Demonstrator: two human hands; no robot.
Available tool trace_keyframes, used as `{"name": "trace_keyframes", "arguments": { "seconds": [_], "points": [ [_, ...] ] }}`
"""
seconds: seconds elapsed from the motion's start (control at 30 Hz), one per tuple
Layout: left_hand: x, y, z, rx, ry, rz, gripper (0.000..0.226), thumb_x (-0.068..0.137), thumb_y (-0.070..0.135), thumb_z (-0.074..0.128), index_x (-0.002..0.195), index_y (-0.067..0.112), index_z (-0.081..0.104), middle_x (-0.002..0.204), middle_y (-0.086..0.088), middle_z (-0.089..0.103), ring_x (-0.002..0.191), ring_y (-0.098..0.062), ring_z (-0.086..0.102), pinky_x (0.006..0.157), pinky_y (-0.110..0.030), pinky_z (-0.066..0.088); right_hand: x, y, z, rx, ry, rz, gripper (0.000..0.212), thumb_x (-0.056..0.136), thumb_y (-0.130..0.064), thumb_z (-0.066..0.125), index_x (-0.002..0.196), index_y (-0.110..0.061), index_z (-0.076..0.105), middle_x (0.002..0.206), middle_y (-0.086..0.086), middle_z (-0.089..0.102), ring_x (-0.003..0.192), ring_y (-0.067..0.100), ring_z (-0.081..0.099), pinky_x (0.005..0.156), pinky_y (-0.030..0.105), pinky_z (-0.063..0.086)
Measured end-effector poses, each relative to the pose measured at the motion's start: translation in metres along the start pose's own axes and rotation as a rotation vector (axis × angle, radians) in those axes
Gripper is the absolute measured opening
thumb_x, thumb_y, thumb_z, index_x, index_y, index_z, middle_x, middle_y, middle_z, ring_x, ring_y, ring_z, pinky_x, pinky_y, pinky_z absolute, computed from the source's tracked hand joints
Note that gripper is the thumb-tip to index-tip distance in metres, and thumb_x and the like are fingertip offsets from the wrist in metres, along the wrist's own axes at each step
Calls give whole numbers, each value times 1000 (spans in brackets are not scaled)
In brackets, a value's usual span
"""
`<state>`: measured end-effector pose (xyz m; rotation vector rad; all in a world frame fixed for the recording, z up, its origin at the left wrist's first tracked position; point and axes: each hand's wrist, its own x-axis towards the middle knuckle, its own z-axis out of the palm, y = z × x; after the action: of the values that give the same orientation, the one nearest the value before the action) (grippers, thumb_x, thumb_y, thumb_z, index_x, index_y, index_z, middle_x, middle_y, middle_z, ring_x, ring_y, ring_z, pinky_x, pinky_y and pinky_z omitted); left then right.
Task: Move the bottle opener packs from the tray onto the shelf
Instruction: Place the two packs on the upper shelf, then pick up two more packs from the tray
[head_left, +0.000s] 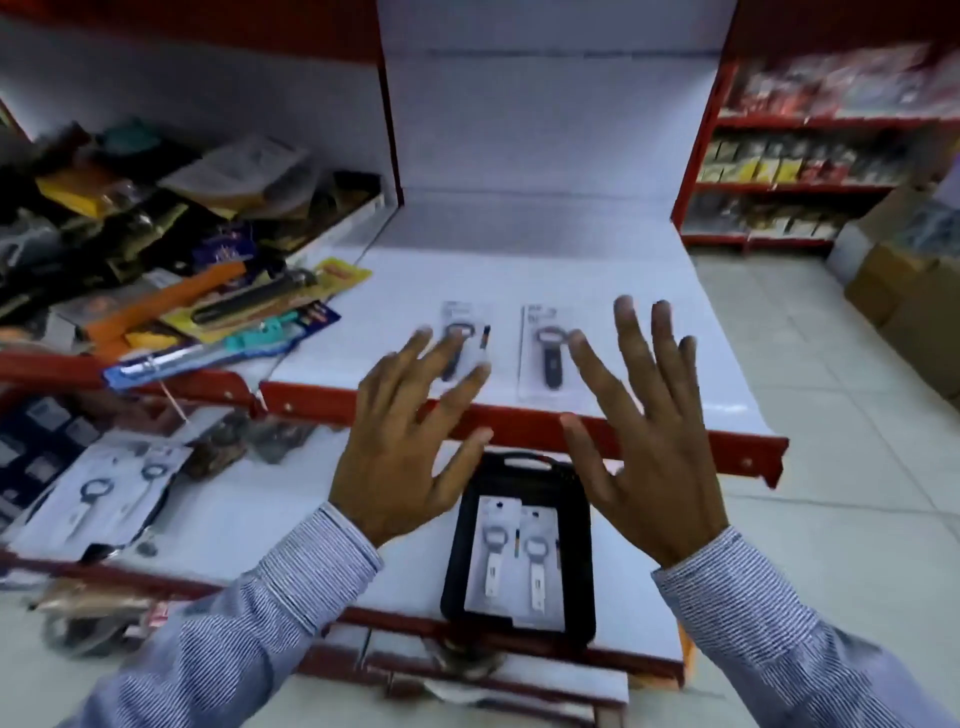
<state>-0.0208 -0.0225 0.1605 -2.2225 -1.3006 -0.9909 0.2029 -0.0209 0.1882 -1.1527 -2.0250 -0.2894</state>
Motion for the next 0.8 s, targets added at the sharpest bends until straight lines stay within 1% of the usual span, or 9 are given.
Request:
{"name": "trace_keyframes", "arguments": {
  "seconds": [0.07, 0.13, 0.23, 0.3, 0.4, 0.47, 0.53, 0.67, 0.8],
  "points": [
    [-33, 8, 13, -37, 44, 87, 35, 87, 28, 66, 118, 12, 70, 132, -18, 63, 127, -38, 56, 104, -50, 44, -33, 5, 8, 1, 33, -129, 48, 88, -14, 59, 135, -12, 52, 149, 20, 37, 144, 39, 26, 113, 61, 27],
    [-65, 14, 31, -95, -30, 134, 28, 83, 24, 69, 107, 11, 75, 122, -17, 70, 117, -36, 63, 99, -48, 48, -68, 14, 21, 2, -10, -231, 46, 85, -11, 56, 131, -13, 57, 143, 18, 46, 139, 37, 38, 112, 58, 33],
    [-106, 18, 70, -178, -266, 150, 30, 86, 24, 63, 112, 13, 72, 124, -13, 69, 119, -30, 59, 100, -46, 50, -115, 25, 51, -15, -248, -252, 54, 76, -7, 61, 129, -14, 58, 142, 14, 51, 135, 32, 45, 109, 52, 40],
    [-118, 16, 98, -201, -557, 76, 46, 89, 32, 58, 132, 16, 58, 140, -9, 59, 132, -26, 48, 108, -48, 46, -136, 33, 79, -40, -483, -142, 63, 70, -8, 67, 131, -14, 56, 141, 12, 53, 133, 30, 48, 106, 49, 45],
    [-111, 4, 139, -212, -1035, -65, 80, 91, 44, 58, 155, 14, 19, 164, -9, 22, 153, -27, 17, 128, -44, 10, -141, 48, 119, -1, -923, 151, 78, 79, -21, 66, 148, -12, 29, 156, 11, 29, 144, 28, 30, 117, 41, 34],
    [-97, -6, 168, -150, -1209, -52, 105, 84, 51, 67, 156, 8, 4, 167, -15, 6, 155, -32, 3, 126, -41, 1, -133, 61, 146, -15, -1167, 213, 97, 80, -35, 71, 152, -9, 12, 161, 11, 11, 149, 28, 13, 120, 36, 21],
    [-85, -15, 194, -62, -1344, -42, 127, 71, 55, 78, 154, 3, -2, 166, -20, 0, 154, -37, -2, 126, -45, 0, -119, 71, 170, -53, -1276, 220, 115, 70, -42, 80, 152, -6, 7, 161, 13, 9, 148, 29, 13, 121, 36, 20],
    [-74, -20, 224, 134, -1476, 72, 144, 53, 64, 85, 153, -2, 6, 163, -22, 14, 152, -42, 6, 124, -54, -3, -106, 77, 199, -192, -1366, 168, 132, 49, -49, 90, 148, -4, 16, 153, 17, 26, 138, 35, 31, 115, 43, 34],
    [-73, -21, 228, 164, -1348, 105, 130, 41, 67, 87, 140, -1, 37, 141, -16, 47, 136, -33, 39, 125, -56, 2, -111, 81, 209, -332, -1300, 61, 127, 38, -58, 89, 136, 1, 35, 134, 18, 42, 120, 34, 42, 104, 43, 42]
  ]
}}
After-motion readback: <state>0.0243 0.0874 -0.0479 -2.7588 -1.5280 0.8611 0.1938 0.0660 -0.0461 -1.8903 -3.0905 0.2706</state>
